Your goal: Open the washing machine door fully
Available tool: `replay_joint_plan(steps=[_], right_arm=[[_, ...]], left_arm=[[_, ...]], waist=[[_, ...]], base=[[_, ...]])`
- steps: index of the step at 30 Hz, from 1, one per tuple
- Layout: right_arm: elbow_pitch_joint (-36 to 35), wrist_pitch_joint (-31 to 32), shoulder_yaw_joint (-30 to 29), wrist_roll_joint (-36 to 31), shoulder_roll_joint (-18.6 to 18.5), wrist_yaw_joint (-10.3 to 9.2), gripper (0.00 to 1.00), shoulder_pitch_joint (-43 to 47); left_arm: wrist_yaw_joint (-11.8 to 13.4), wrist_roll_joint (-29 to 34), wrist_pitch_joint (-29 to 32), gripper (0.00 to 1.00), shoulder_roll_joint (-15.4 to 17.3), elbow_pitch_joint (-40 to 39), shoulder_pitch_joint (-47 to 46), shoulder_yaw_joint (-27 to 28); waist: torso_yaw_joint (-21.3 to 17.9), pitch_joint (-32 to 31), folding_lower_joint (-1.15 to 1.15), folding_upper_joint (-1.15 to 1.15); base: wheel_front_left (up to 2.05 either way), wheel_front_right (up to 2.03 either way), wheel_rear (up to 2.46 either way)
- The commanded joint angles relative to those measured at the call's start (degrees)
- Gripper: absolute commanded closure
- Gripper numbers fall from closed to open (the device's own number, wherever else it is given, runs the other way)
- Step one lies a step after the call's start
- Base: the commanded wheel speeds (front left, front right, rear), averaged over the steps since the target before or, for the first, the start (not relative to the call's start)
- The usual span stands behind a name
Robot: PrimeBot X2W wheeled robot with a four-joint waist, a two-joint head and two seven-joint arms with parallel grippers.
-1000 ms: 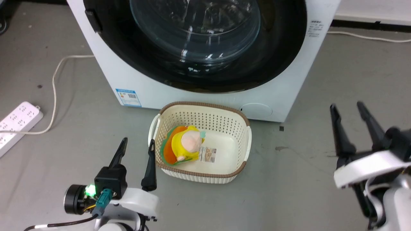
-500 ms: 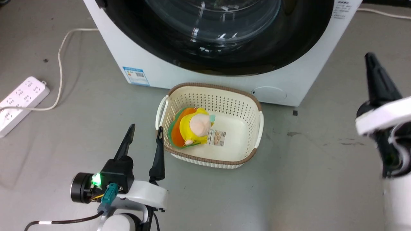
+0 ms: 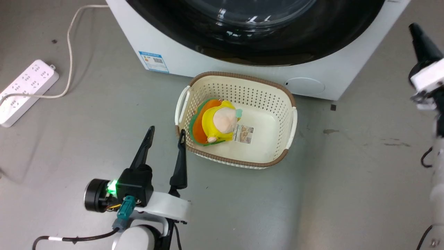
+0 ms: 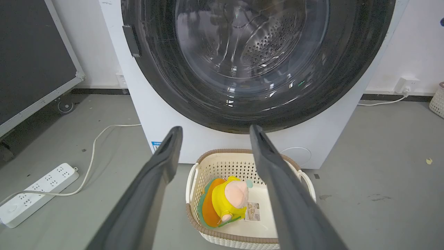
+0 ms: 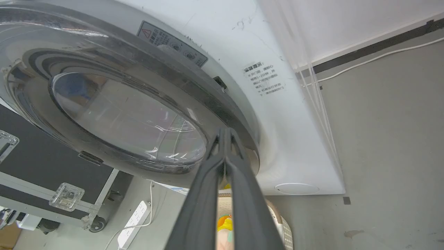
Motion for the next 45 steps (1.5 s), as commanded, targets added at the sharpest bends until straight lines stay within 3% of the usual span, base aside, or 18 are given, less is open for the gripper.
replay_joint_plan(steps=[1,25,37,45], right_arm=[[2.4,1.1,-1.2,1.5,-0.9,0.04,1.0,-3.6],[31.0,17.6,-9.3,7.3,-9.4,0.05,1.0,-34.1],[38.5,28.7,-14.4,12.2,-11.1,0.05,1.0,-41.7],[43.2,33.9,-16.0,14.7,-11.2,0.05,1.0,-40.5]], left_arm=[[0.4,-0.6,-0.8,0.0,0.1,-0.3,-1.2,-0.7],[3.2,-3.0,-3.5,0.0,0.1,-1.3,-5.2,-6.0],[4.1,-3.6,-5.0,0.0,0.1,-1.2,-7.4,-7.9],[4.5,-3.7,-5.9,0.0,0.1,-0.7,-7.5,-8.3]], waist=[[0.7,0.8,-0.01,0.0],[5.9,8.8,-0.01,0.0],[7.2,11.5,-0.01,0.0],[7.3,9.4,-0.01,0.0]], base=[[0.0,0.0,0.0],[0.0,0.0,0.0],[0.0,0.0,0.0],[0.0,0.0,0.0]])
